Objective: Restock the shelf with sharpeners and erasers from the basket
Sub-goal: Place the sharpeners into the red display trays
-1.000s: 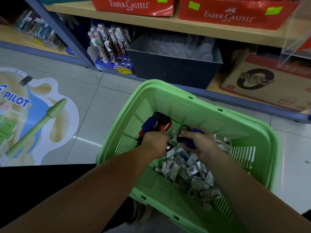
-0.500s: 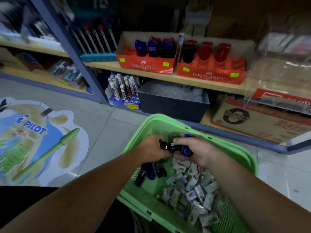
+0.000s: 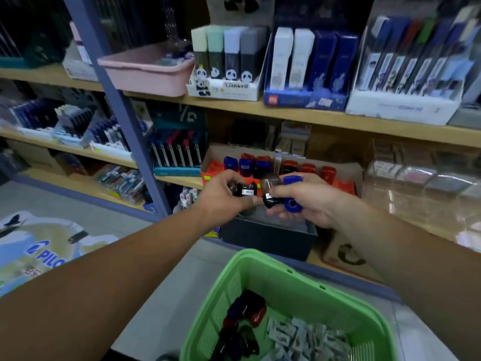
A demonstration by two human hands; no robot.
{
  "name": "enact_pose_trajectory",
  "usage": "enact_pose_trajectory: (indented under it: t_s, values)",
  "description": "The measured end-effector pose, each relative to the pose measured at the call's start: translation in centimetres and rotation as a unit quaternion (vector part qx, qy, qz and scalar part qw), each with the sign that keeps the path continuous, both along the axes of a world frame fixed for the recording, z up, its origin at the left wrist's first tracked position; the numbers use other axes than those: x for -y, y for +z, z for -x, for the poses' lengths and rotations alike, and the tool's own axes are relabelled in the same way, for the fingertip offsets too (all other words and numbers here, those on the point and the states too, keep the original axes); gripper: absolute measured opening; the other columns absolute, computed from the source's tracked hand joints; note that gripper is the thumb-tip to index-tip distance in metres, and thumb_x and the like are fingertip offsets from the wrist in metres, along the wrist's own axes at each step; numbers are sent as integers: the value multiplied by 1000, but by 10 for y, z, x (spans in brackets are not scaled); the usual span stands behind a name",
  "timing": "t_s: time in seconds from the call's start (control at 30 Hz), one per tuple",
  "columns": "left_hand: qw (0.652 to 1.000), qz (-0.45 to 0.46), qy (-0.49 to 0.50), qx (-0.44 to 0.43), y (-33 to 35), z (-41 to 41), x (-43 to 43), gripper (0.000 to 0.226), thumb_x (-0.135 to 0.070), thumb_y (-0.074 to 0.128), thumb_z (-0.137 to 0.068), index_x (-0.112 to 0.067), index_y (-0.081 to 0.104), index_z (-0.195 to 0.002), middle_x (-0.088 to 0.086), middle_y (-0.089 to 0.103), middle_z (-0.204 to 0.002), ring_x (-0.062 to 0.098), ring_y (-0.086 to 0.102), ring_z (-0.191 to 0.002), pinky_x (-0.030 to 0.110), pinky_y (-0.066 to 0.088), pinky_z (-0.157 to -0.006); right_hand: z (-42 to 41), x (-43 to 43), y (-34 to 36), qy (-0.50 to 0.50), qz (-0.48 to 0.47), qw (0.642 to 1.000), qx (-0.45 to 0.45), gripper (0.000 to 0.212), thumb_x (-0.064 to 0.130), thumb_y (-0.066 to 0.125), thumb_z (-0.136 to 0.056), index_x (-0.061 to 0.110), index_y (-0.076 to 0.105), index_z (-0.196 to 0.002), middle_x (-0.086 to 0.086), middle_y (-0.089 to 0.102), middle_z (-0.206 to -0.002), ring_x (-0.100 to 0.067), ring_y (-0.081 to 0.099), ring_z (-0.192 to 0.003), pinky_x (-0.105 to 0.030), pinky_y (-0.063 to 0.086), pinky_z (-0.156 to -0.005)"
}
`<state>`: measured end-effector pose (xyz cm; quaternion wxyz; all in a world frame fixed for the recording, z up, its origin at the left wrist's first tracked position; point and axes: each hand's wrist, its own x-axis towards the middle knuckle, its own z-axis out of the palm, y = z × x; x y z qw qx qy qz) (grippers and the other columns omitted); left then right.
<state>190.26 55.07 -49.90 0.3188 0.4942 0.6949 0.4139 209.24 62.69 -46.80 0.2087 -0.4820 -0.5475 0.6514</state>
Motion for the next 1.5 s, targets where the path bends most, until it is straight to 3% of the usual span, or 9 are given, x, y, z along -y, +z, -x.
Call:
enact_pose_trajectory:
  t_s: [0.1,0.3,0.63,0.83,1.0,1.13,1.33,1.4,1.5]
  values:
    - [1000,-7,16,-22,10,16,-26,40,-24,90,-78,-20,62,-105,-5,67,-94,6,64,-79,16,48,-58,8,-27,5,-42,-26,999,3,39,7,80,-88,20,66,-122,-14,78,-106,-30,80,-84,-33,59,-63]
    - [997,-52,61,-19,9,54,-71,31,-27,90,-78,-26,63,-94,-5,68,-97,16,70,-89,37,62,-74,32,-72,-8,-100,-128,986,33,38,9,85,-84,26,72,-115,-4,73,-108,-23,71,-93,-33,56,-67]
    - [982,16,-25,-188,-40,73,-119,31,-36,85,-83,-42,66,-107,-8,70,-106,9,68,-91,34,63,-77,54,-114,-39,-86,-224,970,31,34,11,76,-94,28,67,-123,0,71,-110,-14,78,-85,-29,53,-58]
    - [967,39,-81,-239,-29,74,-126,37,-32,74,-94,-42,63,-127,-6,47,-125,16,57,-110,35,58,-95,57,-117,-39,-116,-218,969,5,38,10,80,-90,24,66,-122,-1,72,-106,-16,78,-82,-30,53,-57]
    - [996,5,31,-79,-11,92,-105,44,-28,87,-82,-24,62,-118,-2,69,-106,15,71,-87,31,63,-74,62,-115,-35,-100,-240,966,-13,34,11,80,-90,28,69,-119,0,73,-104,-15,77,-83,-27,55,-61]
    - [996,29,27,79,-8,97,-85,35,-43,64,-100,-11,53,-110,17,75,-80,26,68,-56,30,50,-42,75,-110,-36,-70,-241,968,-18,32,11,79,-91,27,70,-118,-1,73,-104,-13,78,-81,-26,57,-58]
    - [905,80,1,417,-2,112,-75,38,-30,45,-108,-6,55,-135,25,63,-127,32,66,-88,36,60,-70,91,-103,-40,-65,-203,977,-31,34,15,79,-92,19,65,-123,-3,76,-102,-15,78,-86,-31,55,-61]
    - [889,80,-7,450,-3,113,-74,35,-27,49,-107,-6,56,-135,27,63,-131,34,70,-97,37,61,-77,92,-102,-39,-69,-205,976,-28,35,15,79,-92,18,64,-124,-2,76,-100,-15,78,-86,-31,56,-61]
    - [935,44,46,350,-7,112,-81,30,-17,68,-99,-6,57,-125,23,68,-122,32,76,-98,35,63,-74,89,-102,-38,-70,-213,974,-27,34,14,79,-92,20,65,-122,-2,76,-101,-15,78,-84,-29,55,-60]
